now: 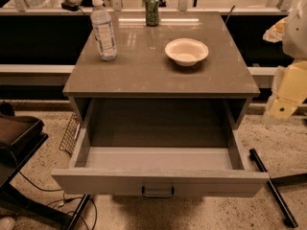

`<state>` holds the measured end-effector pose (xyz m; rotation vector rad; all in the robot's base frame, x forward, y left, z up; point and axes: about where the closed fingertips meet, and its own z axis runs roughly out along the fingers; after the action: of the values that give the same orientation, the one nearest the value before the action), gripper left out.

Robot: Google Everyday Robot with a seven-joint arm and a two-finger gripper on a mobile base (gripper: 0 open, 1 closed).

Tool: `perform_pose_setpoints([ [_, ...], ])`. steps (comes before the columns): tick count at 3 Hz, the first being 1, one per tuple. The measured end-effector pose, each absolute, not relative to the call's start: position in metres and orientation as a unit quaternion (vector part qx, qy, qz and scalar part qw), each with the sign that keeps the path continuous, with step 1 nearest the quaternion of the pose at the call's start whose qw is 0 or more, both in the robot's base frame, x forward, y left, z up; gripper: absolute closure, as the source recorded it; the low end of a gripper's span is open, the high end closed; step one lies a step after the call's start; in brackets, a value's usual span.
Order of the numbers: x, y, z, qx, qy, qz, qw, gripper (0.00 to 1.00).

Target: Close top drawer

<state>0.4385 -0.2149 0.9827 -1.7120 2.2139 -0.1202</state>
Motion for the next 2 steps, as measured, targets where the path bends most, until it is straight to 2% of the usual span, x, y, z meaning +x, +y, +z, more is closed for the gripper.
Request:
perform_pose_setpoints([
  [2, 0.425, -0.219, 0.971, -0.592, 0.783, -0.038, 0.190, 0.00],
])
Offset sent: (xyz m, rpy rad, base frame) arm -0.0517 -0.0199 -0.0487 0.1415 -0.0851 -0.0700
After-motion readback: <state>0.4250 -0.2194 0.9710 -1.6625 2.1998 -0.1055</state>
